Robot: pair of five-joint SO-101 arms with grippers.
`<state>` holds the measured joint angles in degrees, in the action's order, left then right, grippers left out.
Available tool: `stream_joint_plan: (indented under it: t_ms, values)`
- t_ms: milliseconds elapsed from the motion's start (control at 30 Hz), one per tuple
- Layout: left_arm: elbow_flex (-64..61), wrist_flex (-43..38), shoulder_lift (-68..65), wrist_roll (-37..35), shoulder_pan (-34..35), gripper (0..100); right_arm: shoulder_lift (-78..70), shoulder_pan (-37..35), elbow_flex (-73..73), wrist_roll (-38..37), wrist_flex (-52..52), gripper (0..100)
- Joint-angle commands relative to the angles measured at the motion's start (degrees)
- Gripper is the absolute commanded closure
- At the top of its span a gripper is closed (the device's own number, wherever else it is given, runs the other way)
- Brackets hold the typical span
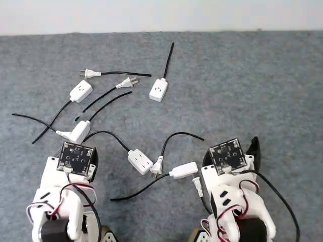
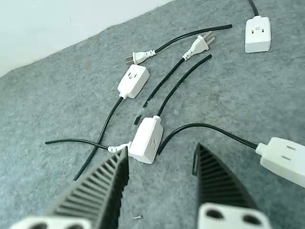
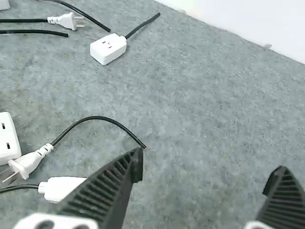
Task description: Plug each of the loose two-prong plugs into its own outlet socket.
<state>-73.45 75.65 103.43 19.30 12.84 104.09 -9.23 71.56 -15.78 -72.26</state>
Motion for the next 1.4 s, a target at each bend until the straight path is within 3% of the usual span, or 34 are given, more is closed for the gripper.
stream_joint_plan:
  t_ms: [0,233,500,733,900,1067,1367]
  values:
    - [2.9,0.8,1.1,0.4,0.3,77,-0.7,-1.4,-3.8,0.0,-0.4,59.3]
    - [3.1,1.5,1.1,0.4,0.4,77,-4.1,-6.1,-6.8,-0.1,-0.8,59.3]
    - [2.9,1.6,1.1,0.4,0.4,77,-26.6,-7.8,-23.8,0.4,-6.2,59.3]
    - [2.8,2.4,1.1,0.5,0.4,77,-39.0,-21.8,-23.2,3.0,-9.8,59.3]
    - [2.7,2.4,1.1,0.5,0.4,77,-40.4,-29.1,-22.9,6.9,-4.6,59.3]
    - [2.7,2.4,1.1,0.5,0.4,77,-40.5,-30.8,-16.2,11.5,3.1,59.3]
    - [2.7,2.4,1.1,0.5,0.4,77,-40.4,-31.7,-6.8,12.1,11.4,59.3]
